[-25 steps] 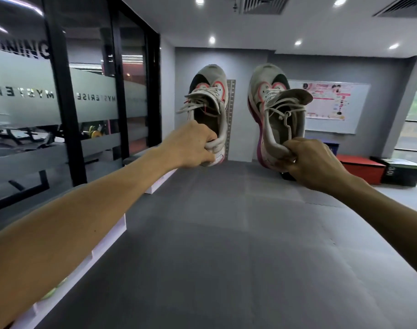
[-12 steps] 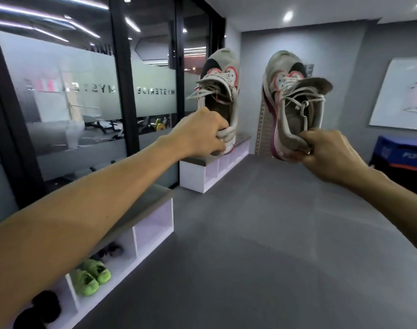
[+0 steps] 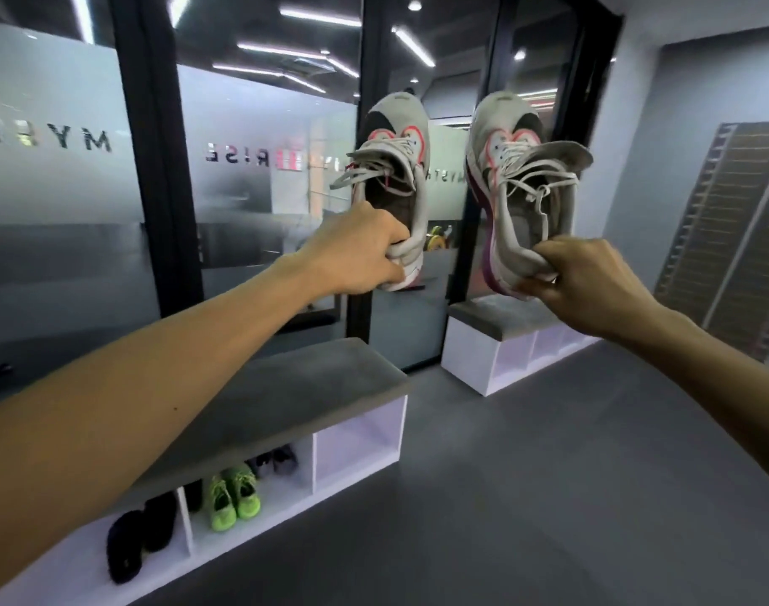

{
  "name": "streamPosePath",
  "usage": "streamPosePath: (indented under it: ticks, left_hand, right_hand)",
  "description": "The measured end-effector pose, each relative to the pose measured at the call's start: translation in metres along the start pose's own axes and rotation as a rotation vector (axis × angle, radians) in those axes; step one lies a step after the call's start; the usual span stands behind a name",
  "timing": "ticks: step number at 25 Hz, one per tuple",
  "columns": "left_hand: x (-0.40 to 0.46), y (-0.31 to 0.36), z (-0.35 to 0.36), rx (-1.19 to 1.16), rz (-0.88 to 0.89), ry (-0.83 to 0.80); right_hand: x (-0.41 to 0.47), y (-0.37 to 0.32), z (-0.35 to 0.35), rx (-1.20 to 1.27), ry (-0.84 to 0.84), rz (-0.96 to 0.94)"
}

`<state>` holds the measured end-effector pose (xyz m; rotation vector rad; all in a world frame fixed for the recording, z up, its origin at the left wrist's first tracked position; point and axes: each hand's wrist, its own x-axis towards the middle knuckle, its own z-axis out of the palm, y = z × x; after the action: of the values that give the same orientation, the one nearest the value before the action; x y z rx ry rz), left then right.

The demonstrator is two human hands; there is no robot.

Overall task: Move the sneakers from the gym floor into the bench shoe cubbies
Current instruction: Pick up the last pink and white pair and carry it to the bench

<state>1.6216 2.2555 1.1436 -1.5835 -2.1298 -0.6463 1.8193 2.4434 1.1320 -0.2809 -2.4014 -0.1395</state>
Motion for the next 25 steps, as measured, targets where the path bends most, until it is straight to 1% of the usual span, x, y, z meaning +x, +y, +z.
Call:
streamPosePath:
  ticks: [7, 11, 15, 22, 25]
  left_hand:
    - [0.094, -0.064, 0.063, 0.153, -0.166, 0.012]
    - [0.157, -0.112, 0.102, 0.202, -0.203, 0.04]
    - [0.225, -0.153, 0.127, 0.248, -0.231, 0.044]
    - [0.323, -0.198, 0.187, 0.362, -0.319, 0.034]
    - [0.355, -0.211, 0.224, 0.386, -0.403, 0.038]
  right_hand:
    - [0.112, 0.096, 0.116, 0.108, -0.014, -0.134]
    - [0.185, 0.14, 0.178, 0.137, 0.014, -0.225]
    - [0.26, 0.185, 0.228, 0.166, 0.024, -0.269]
    - [0.354, 0.261, 0.316, 0.3, 0.033, -0.328]
    - [0.389, 0.296, 0.36, 0.337, 0.002, -0.375]
